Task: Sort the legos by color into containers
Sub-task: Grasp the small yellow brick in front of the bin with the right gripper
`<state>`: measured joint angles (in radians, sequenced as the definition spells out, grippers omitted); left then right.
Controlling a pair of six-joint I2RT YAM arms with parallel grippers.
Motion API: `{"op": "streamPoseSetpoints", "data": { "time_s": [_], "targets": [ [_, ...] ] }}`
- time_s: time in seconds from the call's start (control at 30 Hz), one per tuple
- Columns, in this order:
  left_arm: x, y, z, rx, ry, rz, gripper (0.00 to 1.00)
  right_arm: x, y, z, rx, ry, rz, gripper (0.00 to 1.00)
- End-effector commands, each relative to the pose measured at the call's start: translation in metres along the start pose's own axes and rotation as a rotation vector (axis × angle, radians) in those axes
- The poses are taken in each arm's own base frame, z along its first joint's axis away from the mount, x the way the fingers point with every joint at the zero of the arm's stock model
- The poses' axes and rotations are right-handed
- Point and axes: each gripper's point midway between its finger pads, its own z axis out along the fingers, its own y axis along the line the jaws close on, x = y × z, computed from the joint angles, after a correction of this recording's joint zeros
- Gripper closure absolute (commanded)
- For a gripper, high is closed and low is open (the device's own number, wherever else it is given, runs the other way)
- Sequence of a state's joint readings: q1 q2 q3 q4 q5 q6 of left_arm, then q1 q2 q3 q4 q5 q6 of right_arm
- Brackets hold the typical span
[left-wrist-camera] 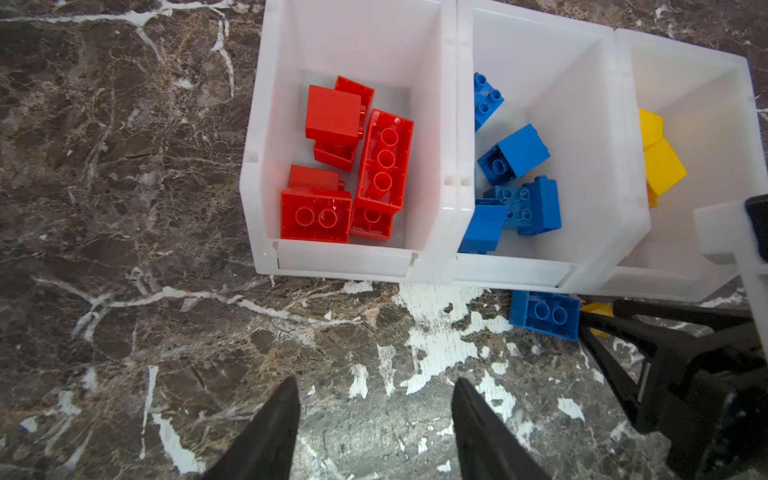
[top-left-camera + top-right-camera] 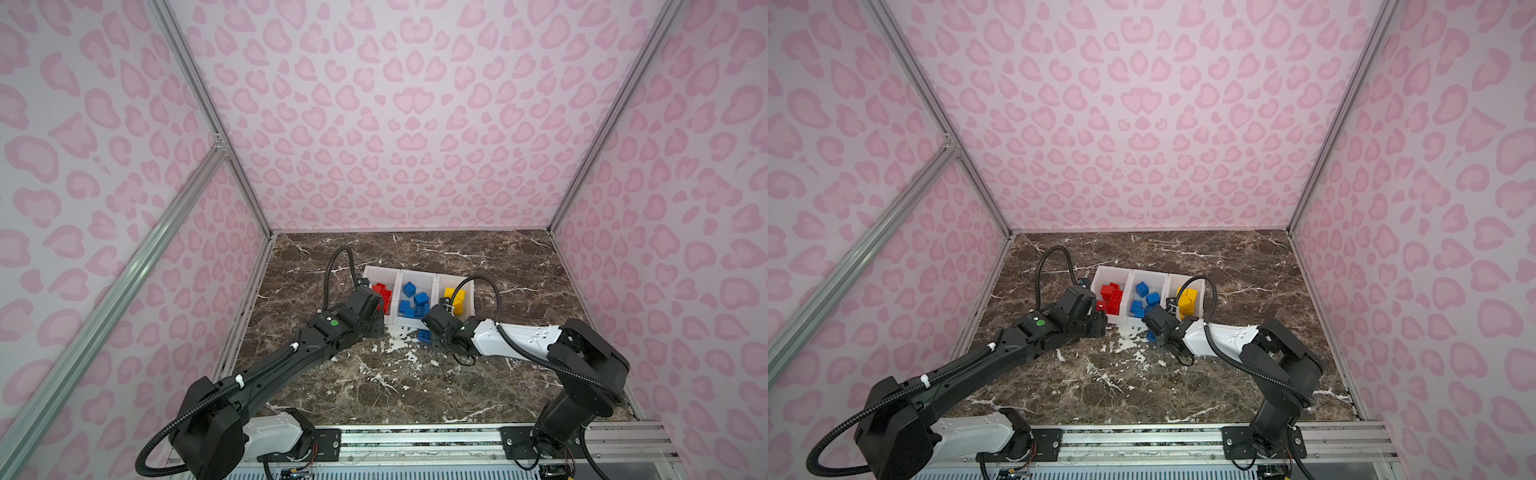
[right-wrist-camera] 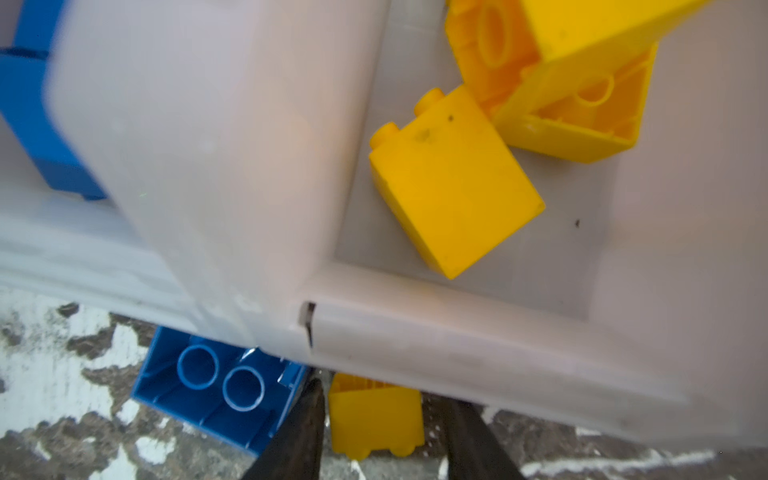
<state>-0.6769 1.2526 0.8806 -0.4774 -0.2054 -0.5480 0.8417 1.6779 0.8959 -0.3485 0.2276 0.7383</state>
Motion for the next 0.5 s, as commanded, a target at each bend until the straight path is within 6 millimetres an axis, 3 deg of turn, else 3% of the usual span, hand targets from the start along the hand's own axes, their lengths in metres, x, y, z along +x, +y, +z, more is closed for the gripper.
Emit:
{"op": "streamPoseSetpoints", "data": {
  "time_s": [0.0, 0.2, 0.47],
  "targets": [
    [0.0015, 0.0005, -0.0002, 0.000, 0.002, -0.003, 0.39, -0.0012, 0.0017, 0.0021, -0.001, -0.005, -0.004, 0.59],
    [0.0018, 0.0005, -0.0012, 0.002, 0.001, -0.005, 0.39, -0.0007, 0.0013, 0.0017, -0.004, -0.006, -0.003, 0.66],
    [0.0019, 0.0008, -0.0015, 0.001, 0.002, -0.006, 0.39, 0.0001, 0.0013, -0.0052, -0.004, -0.009, -0.004, 0.68]
  ]
}}
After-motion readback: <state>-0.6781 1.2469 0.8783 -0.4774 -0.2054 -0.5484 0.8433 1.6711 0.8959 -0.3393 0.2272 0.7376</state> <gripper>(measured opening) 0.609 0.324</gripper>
